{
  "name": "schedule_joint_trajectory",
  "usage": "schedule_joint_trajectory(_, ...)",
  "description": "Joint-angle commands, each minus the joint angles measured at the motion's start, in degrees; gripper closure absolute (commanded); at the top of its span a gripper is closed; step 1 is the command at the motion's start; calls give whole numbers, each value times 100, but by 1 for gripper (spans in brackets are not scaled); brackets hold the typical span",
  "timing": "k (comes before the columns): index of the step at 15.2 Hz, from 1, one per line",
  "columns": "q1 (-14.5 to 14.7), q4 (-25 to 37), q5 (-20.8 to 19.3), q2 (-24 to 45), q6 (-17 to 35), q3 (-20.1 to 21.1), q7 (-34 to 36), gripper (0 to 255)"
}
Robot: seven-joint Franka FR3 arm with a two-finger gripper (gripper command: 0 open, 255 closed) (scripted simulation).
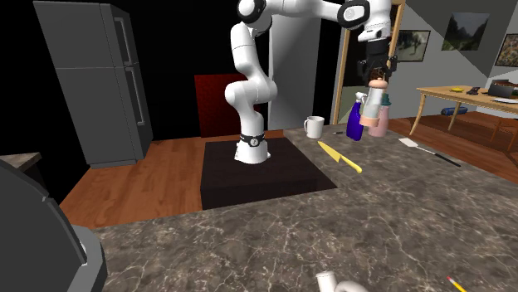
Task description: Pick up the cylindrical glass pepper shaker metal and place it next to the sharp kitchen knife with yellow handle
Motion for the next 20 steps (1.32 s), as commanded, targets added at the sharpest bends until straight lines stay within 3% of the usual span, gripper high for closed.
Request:
schedule_joint_trajectory(1, 12, -150, 19, 1, 155, 29, -6, 255)
schedule_joint_trajectory(20, -31, -1271, -33, 455, 1693, 452, 80, 255)
